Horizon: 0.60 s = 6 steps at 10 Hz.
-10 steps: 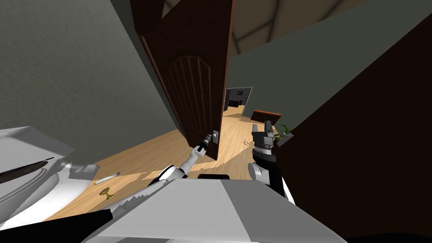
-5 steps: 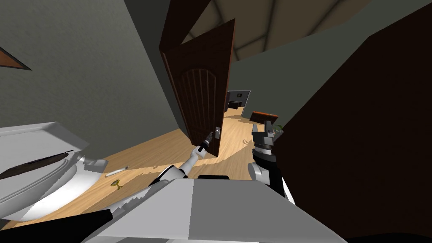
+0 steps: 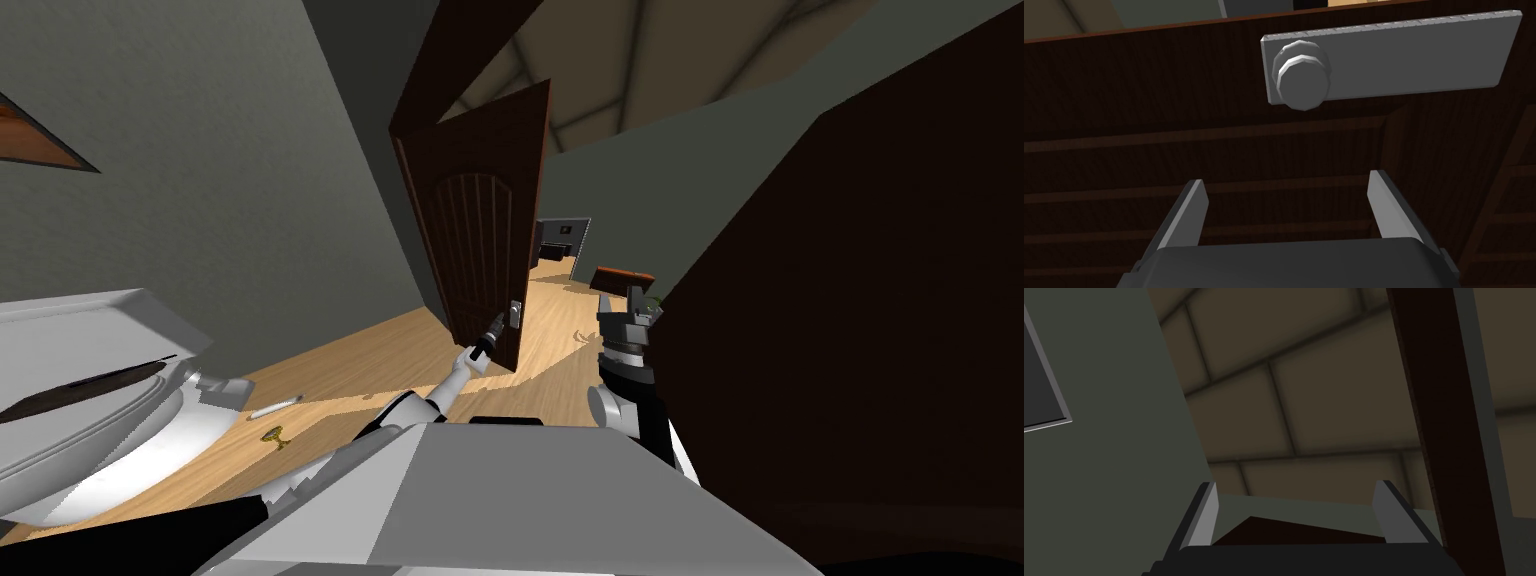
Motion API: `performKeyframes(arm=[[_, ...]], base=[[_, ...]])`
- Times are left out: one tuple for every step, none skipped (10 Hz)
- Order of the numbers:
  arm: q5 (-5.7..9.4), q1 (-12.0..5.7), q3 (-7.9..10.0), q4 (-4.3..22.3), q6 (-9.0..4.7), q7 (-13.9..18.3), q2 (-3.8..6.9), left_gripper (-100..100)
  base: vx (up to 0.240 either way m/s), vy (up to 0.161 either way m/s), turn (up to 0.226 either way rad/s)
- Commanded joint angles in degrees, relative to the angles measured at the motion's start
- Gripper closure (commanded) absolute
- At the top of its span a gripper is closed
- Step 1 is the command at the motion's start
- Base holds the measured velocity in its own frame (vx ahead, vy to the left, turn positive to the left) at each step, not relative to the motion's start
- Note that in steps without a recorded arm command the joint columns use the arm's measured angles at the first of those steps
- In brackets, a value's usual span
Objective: Push the door open
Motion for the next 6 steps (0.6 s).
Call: performKeyframes(arm=[[0.0, 0.21, 0.14, -0.44, 0.12, -0.19, 0.3, -100], [0.02, 0.23, 0.29, -0.39, -0.02, -0.31, 0.35, -100], [0.04, 0.24, 0.44, -0.33, -0.16, -0.43, 0.29, -100], [0.06, 0.26, 0.58, -0.27, -0.3, -0.55, 0.13, -100], [0.08, 0.28, 0.71, -0.22, -0.42, -0.65, -0.12, -100], [0.1, 0.3, 0.86, -0.17, -0.56, -0.77, -0.53, -100]], base=[[0.178, -0.107, -0.013], [0.206, -0.091, -0.016], [0.218, -0.104, -0.028], [0.198, -0.092, -0.023], [0.185, -0.079, -0.017], [0.162, -0.088, -0.018]])
